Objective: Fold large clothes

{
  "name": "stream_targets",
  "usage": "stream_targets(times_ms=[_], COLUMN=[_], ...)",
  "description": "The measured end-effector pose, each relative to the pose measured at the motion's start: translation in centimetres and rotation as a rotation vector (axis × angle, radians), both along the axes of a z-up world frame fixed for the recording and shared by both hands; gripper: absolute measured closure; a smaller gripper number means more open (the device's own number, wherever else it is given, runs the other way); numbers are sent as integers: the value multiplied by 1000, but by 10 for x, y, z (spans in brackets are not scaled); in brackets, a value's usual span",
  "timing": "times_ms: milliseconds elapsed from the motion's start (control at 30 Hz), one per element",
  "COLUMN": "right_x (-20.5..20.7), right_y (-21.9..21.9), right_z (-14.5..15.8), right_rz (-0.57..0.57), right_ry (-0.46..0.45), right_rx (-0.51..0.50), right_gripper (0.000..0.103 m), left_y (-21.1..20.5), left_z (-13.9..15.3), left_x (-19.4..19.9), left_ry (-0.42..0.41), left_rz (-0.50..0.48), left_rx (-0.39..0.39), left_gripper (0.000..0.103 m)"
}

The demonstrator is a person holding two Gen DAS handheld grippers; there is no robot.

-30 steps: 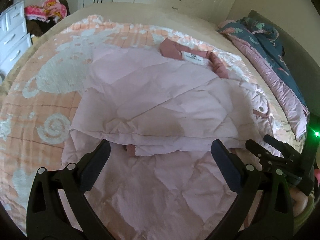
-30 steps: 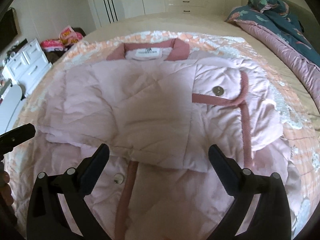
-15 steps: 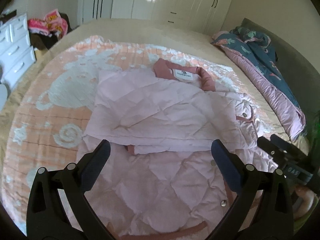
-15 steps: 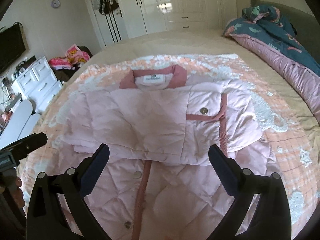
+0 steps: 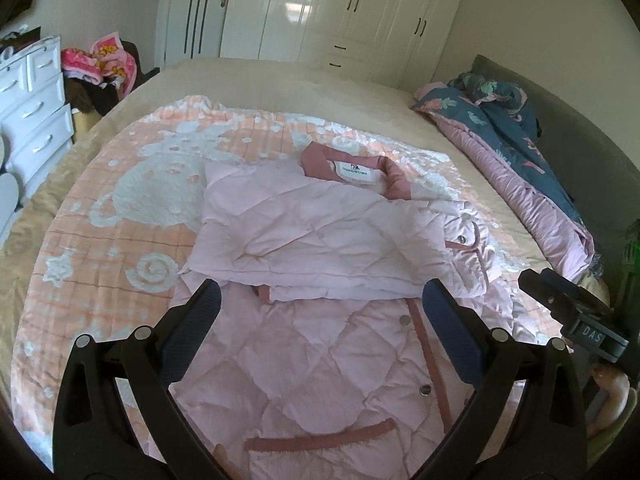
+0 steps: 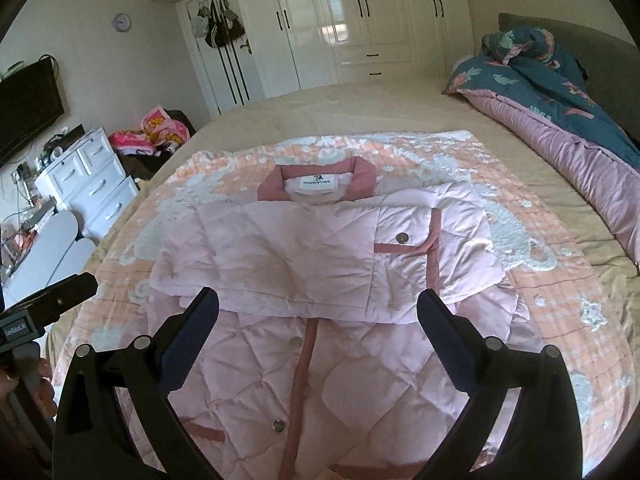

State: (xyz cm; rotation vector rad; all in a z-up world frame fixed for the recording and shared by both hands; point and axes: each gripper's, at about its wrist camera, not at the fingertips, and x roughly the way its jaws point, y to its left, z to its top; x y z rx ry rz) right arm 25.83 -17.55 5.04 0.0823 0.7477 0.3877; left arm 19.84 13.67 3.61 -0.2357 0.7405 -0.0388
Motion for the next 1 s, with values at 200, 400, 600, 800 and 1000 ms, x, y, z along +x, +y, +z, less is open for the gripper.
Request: stream_targets(times_ms=[200, 400, 600, 800, 1000], right_x=[-13, -27, -39, -49, -58], right_y=[-3, -8, -13, -19, -24], right_z=[11, 20, 28, 34, 38], right_rz=[11, 12, 12, 2, 7], right_ry=[-21, -39, -62, -79, -90], right_rx=[6, 13, 27, 36, 40], right_gripper=[4, 4, 4, 4, 4], left_y=[2, 4, 5, 4, 4], left_z=[7, 10, 13, 13, 15], left_x=[-13, -27, -38, -47, -57], left_ry=[-18, -40, -54, -61, -70], left_rz=[7, 13, 14, 6, 7], left_rx=[-11, -16, -20, -20, -17], left_gripper=[8, 8, 8, 8, 8])
